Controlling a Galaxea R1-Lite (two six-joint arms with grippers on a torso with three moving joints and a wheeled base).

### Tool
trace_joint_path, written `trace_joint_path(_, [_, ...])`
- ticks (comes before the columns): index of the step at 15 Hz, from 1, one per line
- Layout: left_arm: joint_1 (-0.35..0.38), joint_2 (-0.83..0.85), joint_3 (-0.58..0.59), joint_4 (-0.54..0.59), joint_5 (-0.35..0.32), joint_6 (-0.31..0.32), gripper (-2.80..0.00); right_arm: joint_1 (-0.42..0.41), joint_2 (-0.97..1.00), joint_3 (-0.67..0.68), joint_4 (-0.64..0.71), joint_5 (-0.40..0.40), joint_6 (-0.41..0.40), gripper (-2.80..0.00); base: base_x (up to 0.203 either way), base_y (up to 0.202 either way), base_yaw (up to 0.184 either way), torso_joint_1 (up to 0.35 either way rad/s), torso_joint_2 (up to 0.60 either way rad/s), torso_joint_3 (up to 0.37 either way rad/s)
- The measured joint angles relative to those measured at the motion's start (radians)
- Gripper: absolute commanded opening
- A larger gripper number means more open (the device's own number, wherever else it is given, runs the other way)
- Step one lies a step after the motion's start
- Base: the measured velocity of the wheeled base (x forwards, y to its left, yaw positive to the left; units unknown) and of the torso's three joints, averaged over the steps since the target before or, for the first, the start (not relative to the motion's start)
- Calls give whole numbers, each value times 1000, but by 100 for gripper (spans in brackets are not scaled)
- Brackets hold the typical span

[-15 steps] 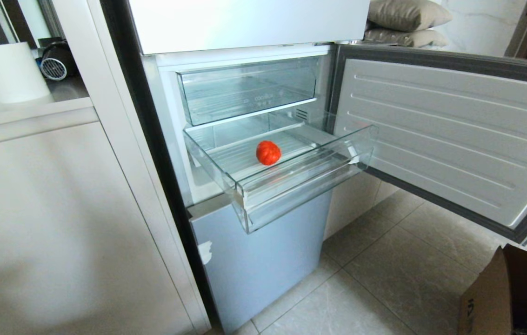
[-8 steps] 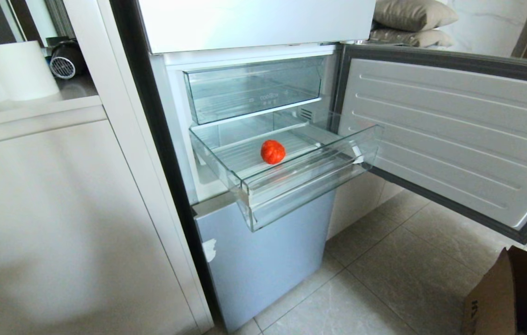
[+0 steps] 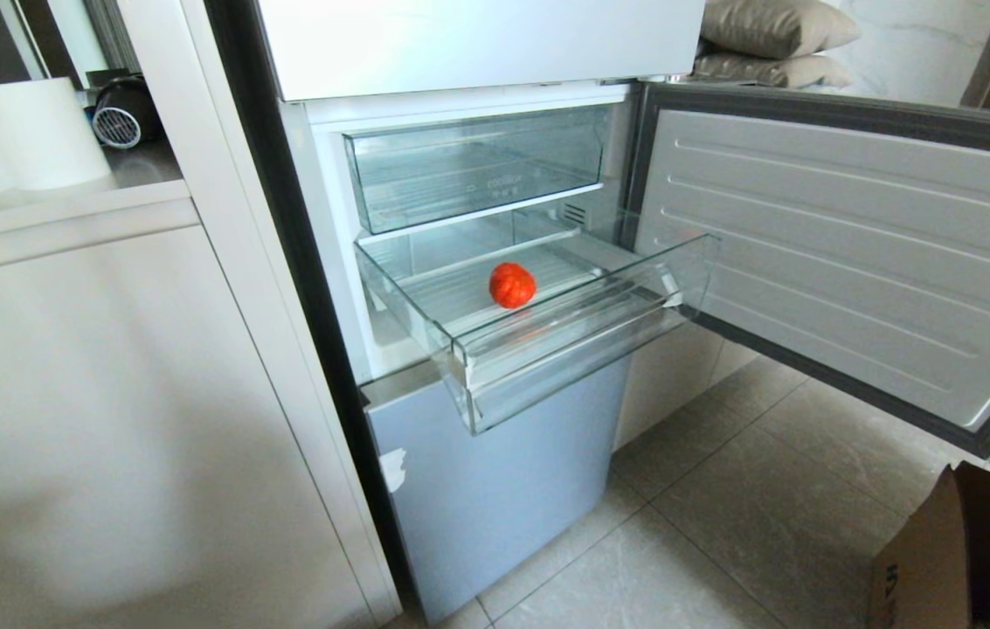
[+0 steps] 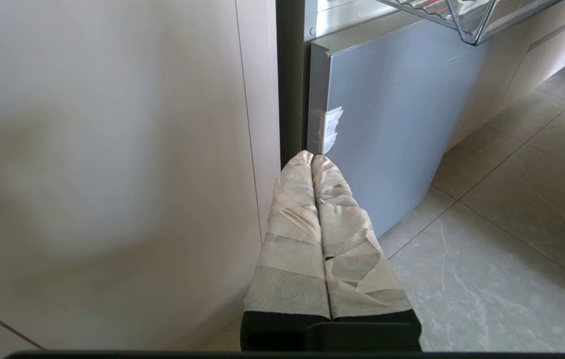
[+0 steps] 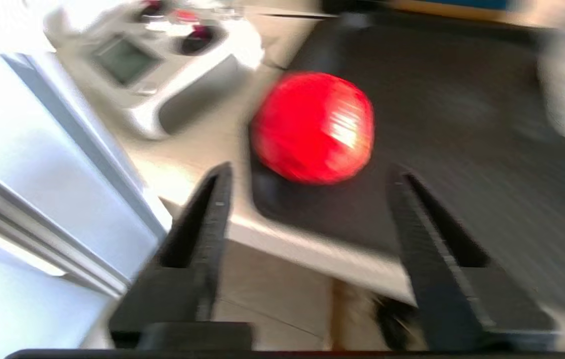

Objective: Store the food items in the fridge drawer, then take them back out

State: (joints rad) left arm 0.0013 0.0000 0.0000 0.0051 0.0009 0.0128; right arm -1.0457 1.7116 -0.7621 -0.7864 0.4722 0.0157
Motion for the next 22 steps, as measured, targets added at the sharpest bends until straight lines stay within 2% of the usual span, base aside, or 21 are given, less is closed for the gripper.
trace_joint_path(3, [0, 0, 0, 0, 0, 0, -280, 2, 83, -82, -2, 40, 0, 0, 0, 0, 0, 0, 0, 0])
trace_joint_path(11, [0, 0, 0, 0, 0, 0, -280, 62, 283, -296, -5, 27, -2, 0, 0, 0, 0, 0, 0, 0])
trace_joint_path(15, [0, 0, 0, 0, 0, 0, -280, 105, 355, -360, -9, 8, 0, 0, 0, 0, 0, 0, 0, 0])
trace_joint_path(17, [0, 0, 0, 0, 0, 0, -280, 120, 382, -385, -12, -28, 0, 0, 0, 0, 0, 0, 0, 0])
trace_joint_path(22, [0, 0, 0, 0, 0, 0, -280, 132, 424, -394, -55, -39, 0, 0, 0, 0, 0, 0, 0, 0])
